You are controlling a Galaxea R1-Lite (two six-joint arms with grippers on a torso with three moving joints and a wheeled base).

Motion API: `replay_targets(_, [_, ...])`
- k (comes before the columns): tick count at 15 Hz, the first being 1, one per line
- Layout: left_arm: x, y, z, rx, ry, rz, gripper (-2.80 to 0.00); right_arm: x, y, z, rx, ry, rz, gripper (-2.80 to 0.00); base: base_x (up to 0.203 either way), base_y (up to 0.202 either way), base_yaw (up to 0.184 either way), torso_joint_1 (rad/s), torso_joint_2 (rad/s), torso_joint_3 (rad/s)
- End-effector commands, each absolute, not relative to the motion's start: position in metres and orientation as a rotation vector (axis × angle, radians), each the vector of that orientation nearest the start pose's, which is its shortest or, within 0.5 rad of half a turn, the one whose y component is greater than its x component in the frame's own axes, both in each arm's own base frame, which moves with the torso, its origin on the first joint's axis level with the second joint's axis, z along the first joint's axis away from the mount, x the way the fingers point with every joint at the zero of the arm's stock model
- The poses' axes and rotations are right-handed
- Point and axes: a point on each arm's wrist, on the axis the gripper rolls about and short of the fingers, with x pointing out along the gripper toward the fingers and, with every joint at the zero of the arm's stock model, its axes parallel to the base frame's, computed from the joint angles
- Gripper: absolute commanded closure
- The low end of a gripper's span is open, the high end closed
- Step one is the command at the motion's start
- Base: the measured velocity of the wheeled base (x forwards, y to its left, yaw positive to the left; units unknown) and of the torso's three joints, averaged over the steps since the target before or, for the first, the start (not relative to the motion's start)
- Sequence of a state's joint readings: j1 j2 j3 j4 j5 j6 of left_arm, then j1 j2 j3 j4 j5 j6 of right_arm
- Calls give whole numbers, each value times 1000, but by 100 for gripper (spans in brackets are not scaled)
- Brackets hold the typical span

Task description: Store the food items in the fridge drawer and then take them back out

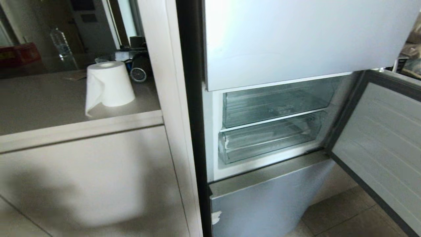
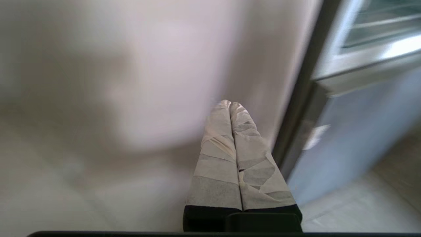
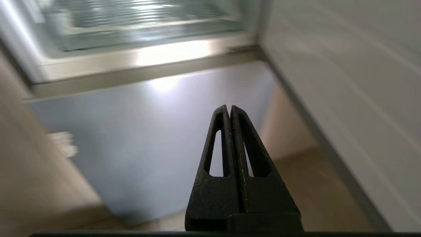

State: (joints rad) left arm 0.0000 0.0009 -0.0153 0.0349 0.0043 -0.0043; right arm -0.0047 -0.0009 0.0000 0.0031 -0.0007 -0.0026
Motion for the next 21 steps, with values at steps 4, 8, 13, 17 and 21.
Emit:
replay_targets(4, [-24, 0, 76, -5, 20, 5, 0, -23, 0, 75, -3, 3, -6, 0, 1, -7, 173, 6, 0, 4])
replay_targets(8, [-24, 0, 76, -5, 20, 5, 0, -23, 0, 75, -5, 3, -5, 0, 0, -8, 170, 3, 1, 1])
replay_targets(13, [-24, 0, 76, -5, 20, 5, 0, -23, 0, 75, -14, 4, -4, 0, 1, -1, 42, 0, 2, 1])
replay_targets(17, [-24, 0, 76, -5, 20, 5, 0, -23, 1, 85, -122, 11, 22, 0, 0, 0, 0, 0, 0, 0])
replay_targets(21, [-24, 0, 76, -5, 20, 5, 0, 12, 2, 135, -23, 229, 109, 0, 0, 0, 0, 0, 0, 0])
